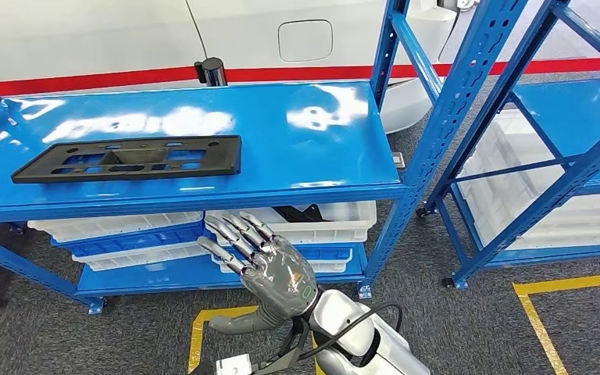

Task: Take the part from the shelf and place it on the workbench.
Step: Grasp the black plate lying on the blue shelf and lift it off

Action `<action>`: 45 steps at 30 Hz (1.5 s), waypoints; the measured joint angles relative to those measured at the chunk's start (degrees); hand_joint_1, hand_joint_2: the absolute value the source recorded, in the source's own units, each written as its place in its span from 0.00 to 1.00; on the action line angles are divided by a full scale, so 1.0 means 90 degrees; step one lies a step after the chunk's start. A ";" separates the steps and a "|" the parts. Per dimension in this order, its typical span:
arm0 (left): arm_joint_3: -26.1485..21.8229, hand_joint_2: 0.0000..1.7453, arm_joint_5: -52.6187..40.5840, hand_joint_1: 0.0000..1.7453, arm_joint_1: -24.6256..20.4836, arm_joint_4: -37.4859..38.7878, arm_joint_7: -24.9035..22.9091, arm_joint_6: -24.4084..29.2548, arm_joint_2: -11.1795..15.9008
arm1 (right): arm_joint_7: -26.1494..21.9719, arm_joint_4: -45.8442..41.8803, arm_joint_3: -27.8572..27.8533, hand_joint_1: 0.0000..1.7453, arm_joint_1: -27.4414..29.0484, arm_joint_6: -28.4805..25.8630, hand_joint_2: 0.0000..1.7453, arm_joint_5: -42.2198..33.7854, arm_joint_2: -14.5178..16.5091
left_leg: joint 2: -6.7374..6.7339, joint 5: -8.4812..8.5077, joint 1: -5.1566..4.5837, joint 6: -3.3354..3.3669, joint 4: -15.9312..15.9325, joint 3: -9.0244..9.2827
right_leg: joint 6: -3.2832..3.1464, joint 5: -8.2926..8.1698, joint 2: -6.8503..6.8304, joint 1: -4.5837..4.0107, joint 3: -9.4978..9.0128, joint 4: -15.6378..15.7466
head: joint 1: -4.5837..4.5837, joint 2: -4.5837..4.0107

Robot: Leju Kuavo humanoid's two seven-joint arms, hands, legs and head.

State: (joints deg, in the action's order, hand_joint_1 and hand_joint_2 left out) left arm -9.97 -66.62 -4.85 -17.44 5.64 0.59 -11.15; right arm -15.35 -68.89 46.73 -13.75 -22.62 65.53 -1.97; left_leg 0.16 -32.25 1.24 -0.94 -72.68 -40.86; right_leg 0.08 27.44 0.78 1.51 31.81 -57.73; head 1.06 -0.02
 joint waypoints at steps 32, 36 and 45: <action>0.0481 0.00 0.0262 0.00 0.0001 -0.0148 -0.0117 0.0000 0.0053 | 0.0008 -0.0032 0.0019 0.00 0.0012 0.0175 1.00 0.0151 0.0005 | -0.0088 0.0256 0.0059 -0.0052 0.0589 0.0344 | 0.0046 -0.0159 -0.0164 -0.0018 0.0117 0.0038 | 0.0004 0.0000; 0.0489 0.00 0.0262 0.00 -0.0016 -0.0160 -0.0121 0.0000 0.0047 | 0.0014 -0.0034 0.0021 0.00 0.0010 0.0176 1.00 0.0152 0.0004 | -0.0218 0.0614 0.0024 0.0014 0.1510 0.0735 | 0.0226 -0.0065 -0.0244 -0.0081 0.0076 -0.0007 | 0.0024 0.0000; 0.0493 0.00 0.0279 0.00 -0.0006 -0.0171 -0.0128 0.0001 0.0047 | 0.0023 -0.0049 0.0032 0.00 0.0024 0.0189 1.00 0.0152 -0.0037 | 0.0149 0.0680 -0.0044 0.0330 0.1552 0.0731 | 0.0254 0.0668 -0.0116 -0.0062 0.1011 -0.1872 | 0.0057 0.0000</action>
State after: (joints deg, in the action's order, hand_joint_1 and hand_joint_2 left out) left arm -5.53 -64.11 -4.90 -18.98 4.49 0.60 -10.73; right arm -15.14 -69.33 47.01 -13.53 -20.92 66.89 -2.30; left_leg 1.49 -26.14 0.84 2.03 -58.71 -34.28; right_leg 2.37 33.45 -0.27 0.95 40.92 -74.59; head 1.57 -0.02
